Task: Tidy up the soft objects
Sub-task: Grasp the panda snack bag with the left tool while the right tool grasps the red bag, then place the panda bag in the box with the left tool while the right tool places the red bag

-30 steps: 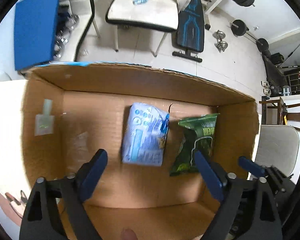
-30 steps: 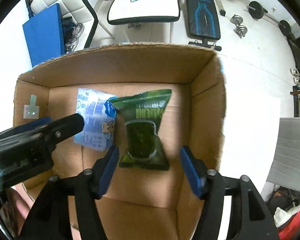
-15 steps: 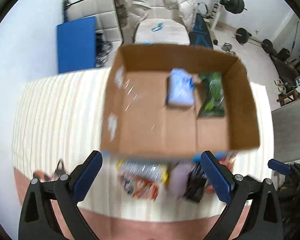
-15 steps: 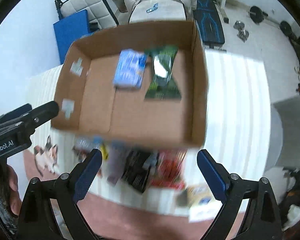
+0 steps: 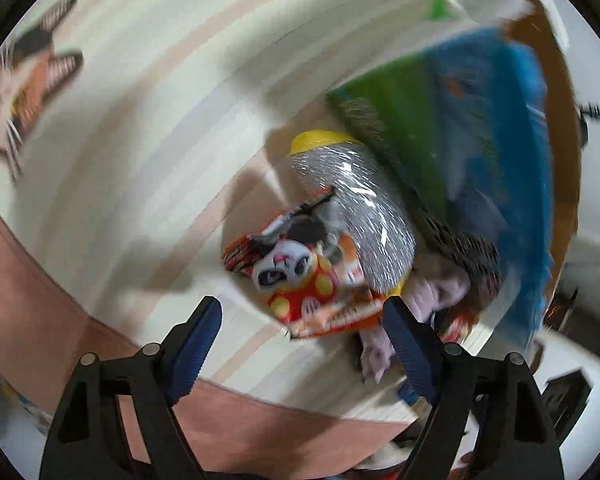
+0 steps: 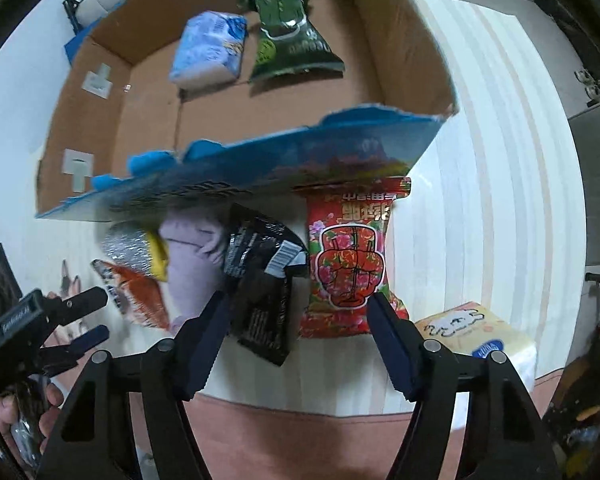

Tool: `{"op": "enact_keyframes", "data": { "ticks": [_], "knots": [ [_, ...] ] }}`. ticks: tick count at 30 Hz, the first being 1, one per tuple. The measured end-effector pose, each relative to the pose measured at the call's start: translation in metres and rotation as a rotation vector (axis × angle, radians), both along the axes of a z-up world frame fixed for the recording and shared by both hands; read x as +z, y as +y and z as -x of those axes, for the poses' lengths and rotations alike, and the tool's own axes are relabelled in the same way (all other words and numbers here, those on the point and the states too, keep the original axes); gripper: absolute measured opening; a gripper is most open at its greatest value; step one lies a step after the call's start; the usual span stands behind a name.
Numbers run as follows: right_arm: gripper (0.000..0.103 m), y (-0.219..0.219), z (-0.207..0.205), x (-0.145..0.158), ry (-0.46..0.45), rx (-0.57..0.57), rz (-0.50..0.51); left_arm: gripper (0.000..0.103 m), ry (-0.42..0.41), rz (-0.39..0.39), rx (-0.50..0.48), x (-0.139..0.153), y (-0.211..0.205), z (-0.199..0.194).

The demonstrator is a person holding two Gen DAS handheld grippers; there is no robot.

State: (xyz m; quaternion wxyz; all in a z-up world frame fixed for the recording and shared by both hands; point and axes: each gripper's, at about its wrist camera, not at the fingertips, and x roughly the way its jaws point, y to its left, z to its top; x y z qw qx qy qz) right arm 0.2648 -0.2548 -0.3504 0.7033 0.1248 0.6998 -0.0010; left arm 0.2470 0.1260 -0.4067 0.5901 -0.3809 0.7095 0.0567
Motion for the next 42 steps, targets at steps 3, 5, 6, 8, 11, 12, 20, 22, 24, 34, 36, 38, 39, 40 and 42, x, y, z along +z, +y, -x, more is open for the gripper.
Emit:
{"op": "enact_keyframes", "data": {
  "ticks": [3,5,6,8,11,12,20,22,24,34,36,38,39,40,42],
  "knots": [
    [0.073,0.000,-0.003,-0.008,0.012,0.009,0.023,0.082,-0.001,-0.046,-0.039,-0.010,-0.007,-0.002],
    [0.073,-0.001,-0.004,-0.011,0.028,0.020,0.038,0.080,-0.002,-0.136,-0.145,-0.006,-0.015,-0.003],
    [0.073,-0.002,-0.005,-0.012,0.036,0.028,0.046,0.078,0.000,-0.222,-0.239,-0.002,-0.022,-0.002],
    [0.073,-0.003,-0.006,-0.015,0.042,0.037,0.060,0.077,0.000,-0.326,-0.347,0.001,-0.030,0.004],
    [0.073,-0.006,-0.010,-0.020,0.059,0.040,0.067,0.077,-0.003,-0.357,-0.397,0.002,-0.033,0.018],
    [0.073,-0.006,-0.011,-0.023,0.065,0.040,0.068,0.077,-0.001,-0.344,-0.394,0.001,-0.032,0.021],
    [0.073,-0.002,-0.022,-0.060,0.146,0.042,0.142,0.077,-0.069,-0.192,-0.216,0.024,-0.003,0.048],
    [0.072,-0.001,-0.022,-0.070,0.160,0.040,0.140,0.077,-0.078,-0.174,-0.185,0.026,0.006,0.054],
    [0.062,0.002,-0.021,-0.071,0.155,0.044,0.127,0.077,-0.067,-0.165,-0.179,0.022,0.011,0.050],
    [0.052,0.014,0.017,-0.065,0.226,0.126,0.103,0.065,-0.002,-0.213,-0.188,-0.022,0.026,0.035],
    [0.052,0.020,0.028,-0.068,0.250,0.150,0.095,0.053,-0.017,-0.248,-0.241,-0.019,0.021,0.036],
    [0.052,0.025,0.037,-0.072,0.277,0.174,0.089,0.048,-0.020,-0.277,-0.292,-0.020,0.008,0.040],
    [0.052,0.028,0.041,-0.072,0.279,0.180,0.079,0.048,-0.026,-0.287,-0.323,-0.019,0.000,0.042],
    [0.053,0.028,0.043,-0.072,0.275,0.176,0.072,0.047,-0.028,-0.298,-0.350,-0.018,-0.007,0.041],
    [0.056,0.027,0.043,-0.069,0.246,0.153,0.080,0.047,-0.036,-0.318,-0.406,-0.017,-0.019,0.046]
  ]
}}
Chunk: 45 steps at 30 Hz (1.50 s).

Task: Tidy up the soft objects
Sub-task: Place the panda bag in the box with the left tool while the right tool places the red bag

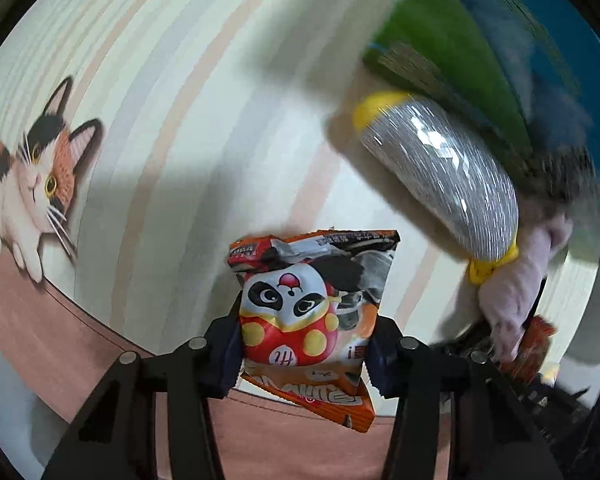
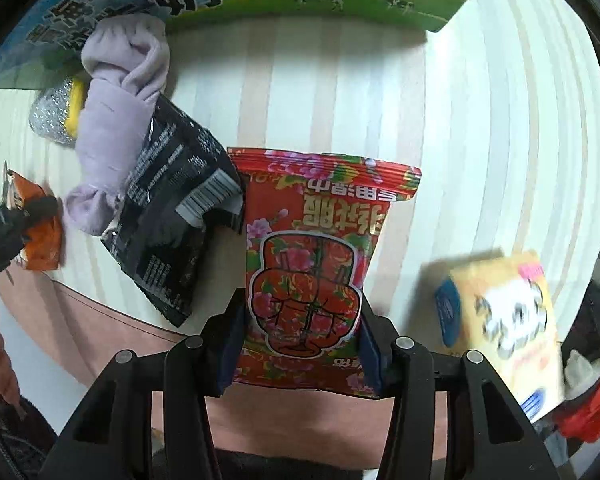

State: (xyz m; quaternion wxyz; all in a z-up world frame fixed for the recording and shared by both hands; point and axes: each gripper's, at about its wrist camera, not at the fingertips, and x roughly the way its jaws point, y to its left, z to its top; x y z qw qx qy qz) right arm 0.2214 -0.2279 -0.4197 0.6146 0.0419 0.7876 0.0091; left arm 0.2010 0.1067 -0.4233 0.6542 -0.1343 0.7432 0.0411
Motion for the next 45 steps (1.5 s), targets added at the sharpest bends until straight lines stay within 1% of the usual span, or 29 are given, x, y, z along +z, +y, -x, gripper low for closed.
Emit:
{"op": "enact_keyframes", "data": {
  "ticks": [1,3,5,6,7,8,11,12,15,16,17,18,19,21,22,24,25,26,27,28,29,30,32,35,37,39,41,42,45],
  "knots": [
    [0.061,-0.001,-0.001,0.001,-0.012,-0.008,0.006,0.047,0.001,-0.003,-0.021,0.000,-0.004,0.001],
    [0.063,-0.003,-0.005,0.001,-0.032,-0.036,0.017,0.046,0.000,-0.027,-0.059,-0.004,-0.020,0.007],
    [0.063,-0.007,-0.009,-0.004,-0.027,-0.048,0.019,0.046,-0.007,-0.047,-0.080,-0.006,-0.030,0.003],
    [0.061,-0.006,-0.012,-0.008,-0.019,-0.049,0.022,0.045,-0.008,-0.052,-0.086,-0.006,-0.033,0.005],
    [0.055,-0.005,-0.009,-0.013,-0.008,-0.046,0.022,0.045,-0.008,-0.050,-0.087,-0.010,-0.044,0.010],
    [0.050,-0.008,-0.014,-0.012,-0.016,-0.044,0.032,0.045,-0.008,-0.043,-0.086,-0.009,-0.046,0.010],
    [0.048,-0.014,-0.011,0.000,-0.047,-0.054,0.024,0.044,-0.035,-0.045,-0.105,0.009,-0.056,0.002],
    [0.048,-0.007,0.004,0.007,-0.055,-0.062,0.013,0.044,-0.046,-0.040,-0.111,0.018,-0.055,-0.003],
    [0.048,-0.012,0.018,0.035,-0.092,-0.079,-0.042,0.044,-0.107,-0.003,-0.132,0.055,-0.066,0.003],
    [0.048,-0.008,0.026,0.051,-0.109,-0.085,-0.070,0.044,-0.130,0.012,-0.140,0.069,-0.069,0.002],
    [0.048,-0.010,0.026,0.064,-0.122,-0.087,-0.095,0.044,-0.156,0.028,-0.150,0.083,-0.074,0.002],
    [0.047,-0.009,0.027,0.082,-0.142,-0.090,-0.134,0.044,-0.178,0.040,-0.161,0.098,-0.079,-0.001],
    [0.047,-0.011,0.027,0.095,-0.156,-0.095,-0.158,0.044,-0.211,0.056,-0.179,0.117,-0.085,-0.005],
    [0.047,-0.007,0.017,0.137,-0.205,-0.103,-0.223,0.044,-0.260,0.077,-0.207,0.141,-0.095,-0.018],
    [0.047,-0.004,0.017,0.159,-0.229,-0.106,-0.246,0.044,-0.282,0.087,-0.229,0.158,-0.093,-0.028],
    [0.047,-0.005,-0.003,0.193,-0.287,-0.101,-0.280,0.044,-0.316,0.105,-0.257,0.190,-0.085,-0.055],
    [0.047,-0.005,-0.008,0.198,-0.312,-0.097,-0.286,0.044,-0.336,0.095,-0.274,0.204,-0.080,-0.066],
    [0.048,-0.005,-0.022,0.210,-0.341,-0.091,-0.276,0.044,-0.355,0.083,-0.288,0.211,-0.081,-0.080],
    [0.047,-0.002,-0.035,0.217,-0.365,-0.084,-0.256,0.044,-0.375,0.060,-0.303,0.218,-0.083,-0.098],
    [0.047,0.000,-0.051,0.226,-0.396,-0.079,-0.222,0.044,-0.384,0.043,-0.309,0.219,-0.084,-0.110],
    [0.047,-0.002,-0.069,0.229,-0.424,-0.075,-0.182,0.044,-0.389,0.022,-0.315,0.220,-0.087,-0.132],
    [0.047,-0.007,-0.085,0.226,-0.431,-0.075,-0.151,0.044,-0.385,0.016,-0.311,0.218,-0.088,-0.146],
    [0.047,-0.016,-0.109,0.214,-0.420,-0.087,-0.121,0.044,-0.365,0.013,-0.298,0.204,-0.085,-0.176],
    [0.047,-0.020,-0.144,0.186,-0.361,-0.096,-0.078,0.044,-0.310,0.008,-0.280,0.179,-0.088,-0.221],
    [0.047,-0.023,-0.146,0.159,-0.322,-0.092,-0.053,0.044,-0.263,0.015,-0.274,0.157,-0.090,-0.249],
    [0.047,-0.024,-0.156,0.131,-0.280,-0.090,-0.038,0.044,-0.227,0.019,-0.279,0.142,-0.095,-0.265],
    [0.047,-0.024,-0.162,0.112,-0.243,-0.086,-0.025,0.044,-0.188,0.011,-0.290,0.123,-0.101,-0.283],
    [0.047,-0.021,-0.158,0.107,-0.232,-0.088,-0.022,0.044,-0.172,0.007,-0.296,0.113,-0.104,-0.291],
    [0.047,-0.022,-0.164,0.086,-0.198,-0.091,-0.017,0.044,-0.140,-0.001,-0.309,0.101,-0.112,-0.307]
  ]
}}
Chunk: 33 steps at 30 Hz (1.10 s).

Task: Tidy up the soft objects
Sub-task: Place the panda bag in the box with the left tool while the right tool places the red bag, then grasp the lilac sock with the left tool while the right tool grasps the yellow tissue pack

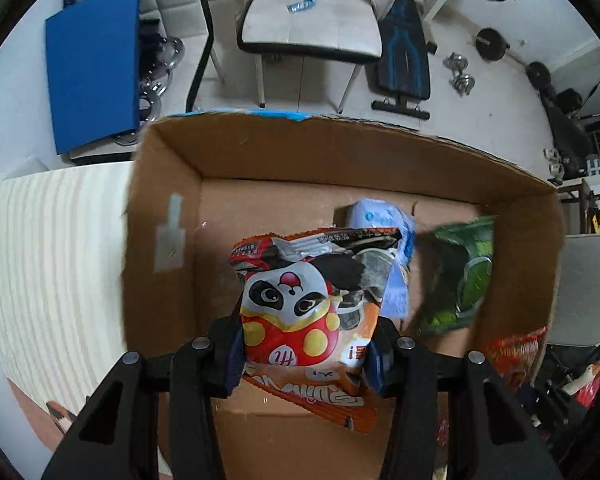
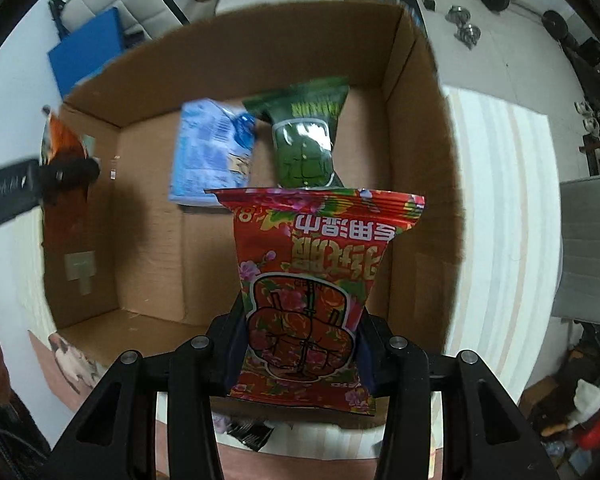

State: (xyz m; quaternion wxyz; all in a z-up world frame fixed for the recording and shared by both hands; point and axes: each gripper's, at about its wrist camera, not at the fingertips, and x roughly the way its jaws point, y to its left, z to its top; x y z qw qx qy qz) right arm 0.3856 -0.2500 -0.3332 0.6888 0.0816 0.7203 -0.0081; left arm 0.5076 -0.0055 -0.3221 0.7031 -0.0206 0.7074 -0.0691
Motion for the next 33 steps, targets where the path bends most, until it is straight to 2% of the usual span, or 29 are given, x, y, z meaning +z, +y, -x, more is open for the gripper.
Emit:
{"op": "enact_keyframes", "data": {
  "ticks": [5,10,13,14,15,17,19,23,25,28,33],
  "knots": [
    [0.048,0.003,-0.018,-0.034,0.036,0.003,0.001,0.045,0.047,-0.033,-0.039,-0.025,-0.015,-0.020],
    [0.048,0.006,-0.023,-0.045,0.064,0.029,0.027,0.046,0.090,-0.093,-0.094,-0.045,-0.025,-0.032],
    [0.049,0.010,-0.023,-0.053,0.098,0.056,0.036,0.046,0.143,-0.083,-0.073,-0.052,-0.023,-0.036],
    [0.050,0.011,-0.023,-0.053,0.094,0.062,0.041,0.049,0.145,-0.066,-0.058,-0.050,-0.022,-0.036],
    [0.055,0.012,-0.023,-0.051,0.080,0.063,0.047,0.053,0.140,-0.053,-0.046,-0.049,-0.020,-0.038],
    [0.062,0.013,-0.022,-0.047,0.073,0.051,0.023,0.075,0.112,-0.044,-0.029,-0.039,-0.016,-0.038],
    [0.076,0.013,-0.022,-0.041,0.063,0.040,0.018,0.083,0.090,-0.043,-0.010,-0.029,-0.012,-0.036],
    [0.080,0.015,-0.022,-0.021,0.034,0.041,0.017,0.091,0.042,-0.046,0.016,-0.008,-0.004,-0.023],
    [0.095,0.015,-0.021,-0.015,0.027,0.043,0.011,0.091,0.020,-0.064,0.022,0.000,-0.002,-0.016],
    [0.103,0.013,-0.018,0.000,0.007,0.050,0.004,0.091,-0.012,-0.079,0.022,0.012,-0.001,0.003],
    [0.103,0.008,-0.010,0.021,-0.046,0.063,-0.008,0.091,-0.063,-0.057,0.041,0.032,0.000,0.038]
  ]
}}
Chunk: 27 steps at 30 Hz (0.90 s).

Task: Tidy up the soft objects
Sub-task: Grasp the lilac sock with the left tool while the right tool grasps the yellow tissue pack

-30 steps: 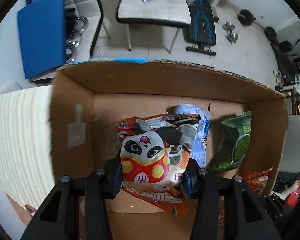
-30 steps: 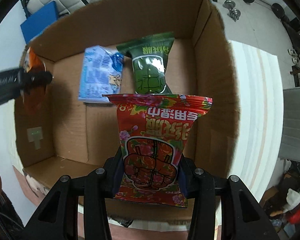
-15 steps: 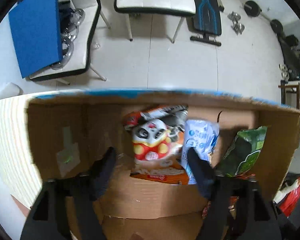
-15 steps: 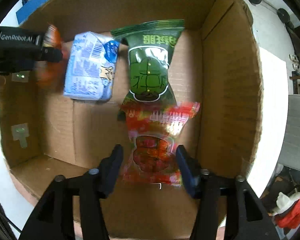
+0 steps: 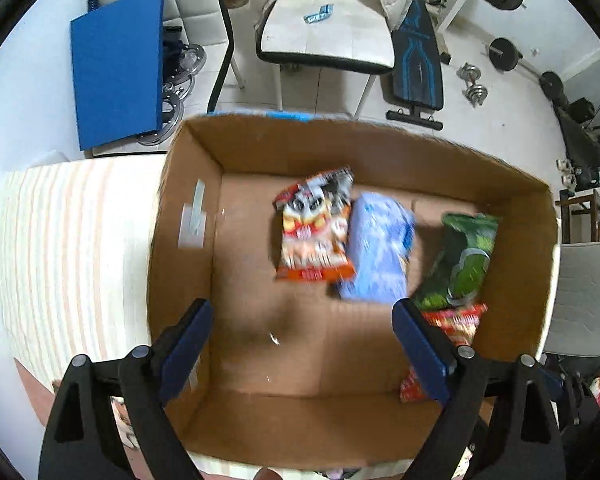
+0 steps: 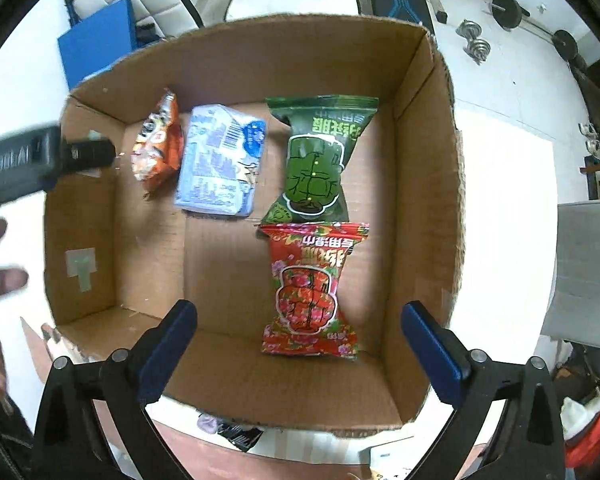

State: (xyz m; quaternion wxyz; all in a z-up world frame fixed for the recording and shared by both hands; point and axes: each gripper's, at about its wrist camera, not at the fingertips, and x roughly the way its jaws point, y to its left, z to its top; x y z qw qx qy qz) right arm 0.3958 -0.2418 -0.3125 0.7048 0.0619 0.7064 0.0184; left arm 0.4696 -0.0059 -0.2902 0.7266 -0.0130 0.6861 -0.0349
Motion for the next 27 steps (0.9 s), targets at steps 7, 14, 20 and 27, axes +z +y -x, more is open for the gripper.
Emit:
{"op": "enact_keyframes", "data": {
  "ticks": [7,14,20,27],
  "knots": [
    [0.103,-0.017,0.058,0.034,-0.079,-0.008,-0.057,0.091,-0.149,-0.044,-0.052,0.040,-0.006,0.096],
    [0.103,-0.069,0.154,0.038,-0.044,-0.104,-0.031,0.081,-0.044,0.014,-0.183,-0.002,-0.030,0.171],
    [0.103,-0.113,0.222,-0.010,0.079,-0.209,-0.011,0.065,0.067,-0.018,-0.256,-0.065,-0.057,0.179],
    [0.103,-0.126,0.253,-0.068,0.193,-0.209,0.018,0.064,0.133,-0.091,-0.303,-0.112,-0.078,0.180]
  ]
}}
